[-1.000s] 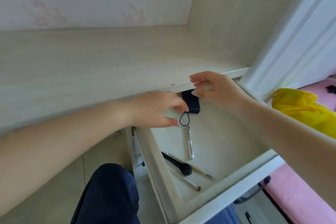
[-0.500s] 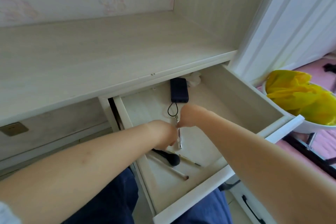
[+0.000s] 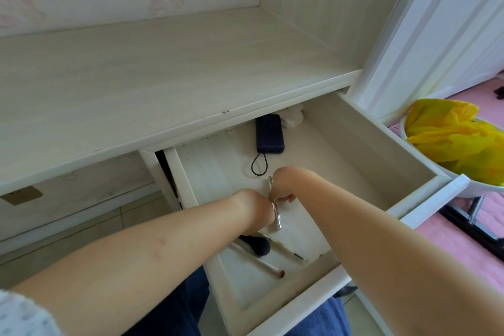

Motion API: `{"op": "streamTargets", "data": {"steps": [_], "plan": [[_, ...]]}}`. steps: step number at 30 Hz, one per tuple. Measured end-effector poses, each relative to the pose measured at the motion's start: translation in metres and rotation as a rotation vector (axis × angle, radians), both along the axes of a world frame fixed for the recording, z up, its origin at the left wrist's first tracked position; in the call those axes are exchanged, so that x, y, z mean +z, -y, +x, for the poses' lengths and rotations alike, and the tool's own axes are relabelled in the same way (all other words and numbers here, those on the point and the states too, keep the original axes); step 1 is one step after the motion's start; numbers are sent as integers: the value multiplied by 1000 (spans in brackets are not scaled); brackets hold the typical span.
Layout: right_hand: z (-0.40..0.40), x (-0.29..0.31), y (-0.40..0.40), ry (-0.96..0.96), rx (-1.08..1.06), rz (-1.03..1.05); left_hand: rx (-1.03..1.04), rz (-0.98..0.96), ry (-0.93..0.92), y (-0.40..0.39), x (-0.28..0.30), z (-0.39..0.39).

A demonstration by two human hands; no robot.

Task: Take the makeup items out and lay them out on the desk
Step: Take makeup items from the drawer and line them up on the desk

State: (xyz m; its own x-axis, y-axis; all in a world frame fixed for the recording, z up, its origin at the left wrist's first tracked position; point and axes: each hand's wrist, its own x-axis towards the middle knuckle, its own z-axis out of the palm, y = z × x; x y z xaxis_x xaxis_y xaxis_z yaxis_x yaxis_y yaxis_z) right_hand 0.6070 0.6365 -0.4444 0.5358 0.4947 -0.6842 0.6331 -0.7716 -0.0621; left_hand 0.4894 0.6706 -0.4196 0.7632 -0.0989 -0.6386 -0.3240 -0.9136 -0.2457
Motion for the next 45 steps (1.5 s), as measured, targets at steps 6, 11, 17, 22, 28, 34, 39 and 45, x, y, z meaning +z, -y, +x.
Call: {"op": "streamTargets", "data": {"steps": [6,11,17,22,28,34,39,45], "plan": [[-1,4,9,-20,3,11,20,43,-32,0,5,2],[9,52,24,-69,-54,227,8,28,96,-13,26,-8],[15,119,45,38,-19,514,94,-180,460,-44,79,-36],[7,157,30,66,-69,803,291,-408,622,-80,127,-67],[-22,192,-33,-10,-99,1072,657,-724,765,-125,162,-118],[-69,210,-111,-277,-142,1164,1040,-1131,983,-182,170,-159],[-114,212,-186,-487,-181,1109,1370,-1318,1125,-240,164,-191],[-159,190,-272,-487,-127,1037,1563,-1272,1234,-301,149,-221]]}}
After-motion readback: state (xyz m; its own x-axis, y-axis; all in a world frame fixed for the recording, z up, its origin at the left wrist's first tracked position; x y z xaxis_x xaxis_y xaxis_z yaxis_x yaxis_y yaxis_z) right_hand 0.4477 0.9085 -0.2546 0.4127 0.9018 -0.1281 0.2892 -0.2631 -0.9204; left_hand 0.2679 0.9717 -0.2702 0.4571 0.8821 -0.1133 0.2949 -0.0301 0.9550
